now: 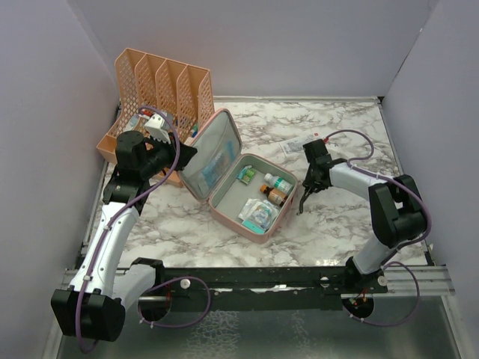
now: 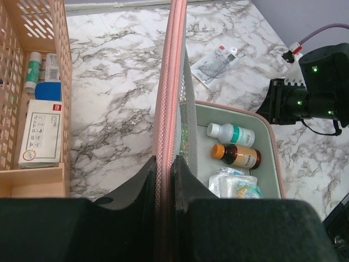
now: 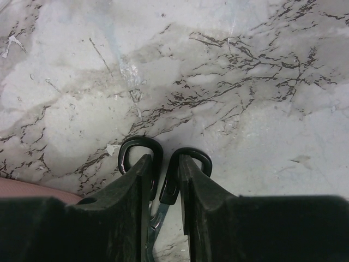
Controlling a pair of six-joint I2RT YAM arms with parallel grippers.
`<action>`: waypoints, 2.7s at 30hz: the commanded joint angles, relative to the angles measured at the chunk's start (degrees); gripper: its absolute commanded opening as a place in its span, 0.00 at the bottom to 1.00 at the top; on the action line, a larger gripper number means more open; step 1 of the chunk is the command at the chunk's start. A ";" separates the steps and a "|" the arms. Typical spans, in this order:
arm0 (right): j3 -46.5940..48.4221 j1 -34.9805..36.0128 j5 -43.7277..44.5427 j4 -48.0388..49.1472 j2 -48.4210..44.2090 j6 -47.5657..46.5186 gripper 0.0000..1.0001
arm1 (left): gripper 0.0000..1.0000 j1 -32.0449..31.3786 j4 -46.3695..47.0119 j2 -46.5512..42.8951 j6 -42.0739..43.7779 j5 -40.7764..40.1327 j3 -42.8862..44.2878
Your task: Organize the medicine kit
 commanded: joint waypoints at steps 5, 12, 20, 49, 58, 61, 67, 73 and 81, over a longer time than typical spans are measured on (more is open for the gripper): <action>2.25 -0.24 -0.62 -1.58 3.97 -0.55 0.32 | 0.00 -0.20 0.68 0.23 1.03 -0.66 -1.36; 2.42 -0.24 -1.70 -1.02 4.39 -0.29 0.12 | 0.00 -0.21 0.59 0.26 1.10 -0.68 -1.35; 0.61 -0.25 -1.02 2.11 -2.49 -1.05 0.03 | 0.00 -0.25 0.71 0.57 1.01 -0.60 -1.36; 5.49 -0.15 -11.39 6.36 -26.46 -3.00 0.01 | 0.00 -0.26 1.07 1.19 -2.43 3.21 1.28; 7.96 5.86 -20.39 19.31 -27.10 1.52 0.01 | 0.00 -0.21 1.70 0.91 -3.79 3.54 0.68; 10.30 9.56 -19.64 21.70 -24.82 2.17 0.01 | 0.00 -0.21 1.78 1.22 -3.97 3.94 0.74; 10.84 10.66 -14.18 19.02 -20.83 -0.92 0.06 | 0.00 -0.21 0.87 0.63 -3.88 2.66 0.83; 12.49 10.38 -5.96 11.51 -14.33 -8.05 0.27 | 0.00 -0.27 -3.82 0.46 -2.64 -0.36 3.34; 20.79 7.24 -7.42 3.58 2.52 -14.67 0.29 | 0.00 -0.21 -15.45 0.89 0.48 -9.02 9.60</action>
